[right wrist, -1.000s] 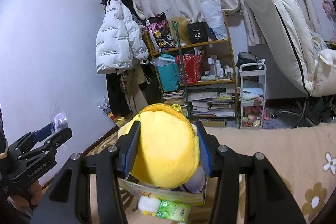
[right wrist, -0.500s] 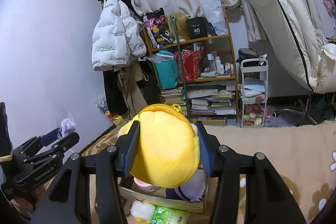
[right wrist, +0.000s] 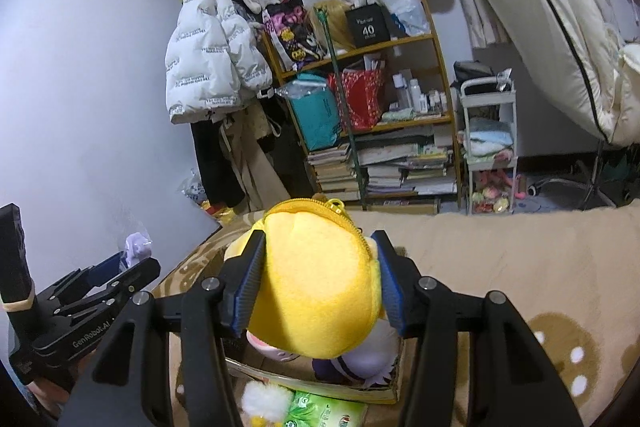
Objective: Organize soft objects
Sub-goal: 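Lift the bag and yellow plush and carry them over the box, then open both tools to drop the bag and yellow plush into the box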
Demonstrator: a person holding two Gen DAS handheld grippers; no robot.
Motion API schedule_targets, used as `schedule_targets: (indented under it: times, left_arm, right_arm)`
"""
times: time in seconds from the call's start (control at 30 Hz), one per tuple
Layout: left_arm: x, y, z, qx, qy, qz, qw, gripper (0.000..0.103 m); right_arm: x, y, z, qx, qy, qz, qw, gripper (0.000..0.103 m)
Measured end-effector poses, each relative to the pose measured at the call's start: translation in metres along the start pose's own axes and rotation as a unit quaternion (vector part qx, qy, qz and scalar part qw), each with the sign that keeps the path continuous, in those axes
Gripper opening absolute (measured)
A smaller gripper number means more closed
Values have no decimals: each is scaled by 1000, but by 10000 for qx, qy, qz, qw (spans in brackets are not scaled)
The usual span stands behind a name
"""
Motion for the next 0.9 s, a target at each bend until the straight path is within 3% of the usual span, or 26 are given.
schedule_targets:
  times: [0.53, 0.9]
  left_arm:
    - [16, 40, 14, 189, 158, -604, 9979, 62]
    - [17, 29, 9, -36, 227, -612, 9979, 84]
  right_arm:
    - [29, 30, 12, -55, 179, -596, 9980, 64]
    - [32, 27, 11, -61, 195, -604, 9980, 70]
Point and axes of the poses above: each gripper's, at about its wrist camera, not at the fingertips, and y roughly the way its jaws point, z to its right, x to its underside, the point moved 1 cm from there along y, roughly the way its jaws point, and after that the axes turned 6 degrees about -x, right-handed, at the moved point
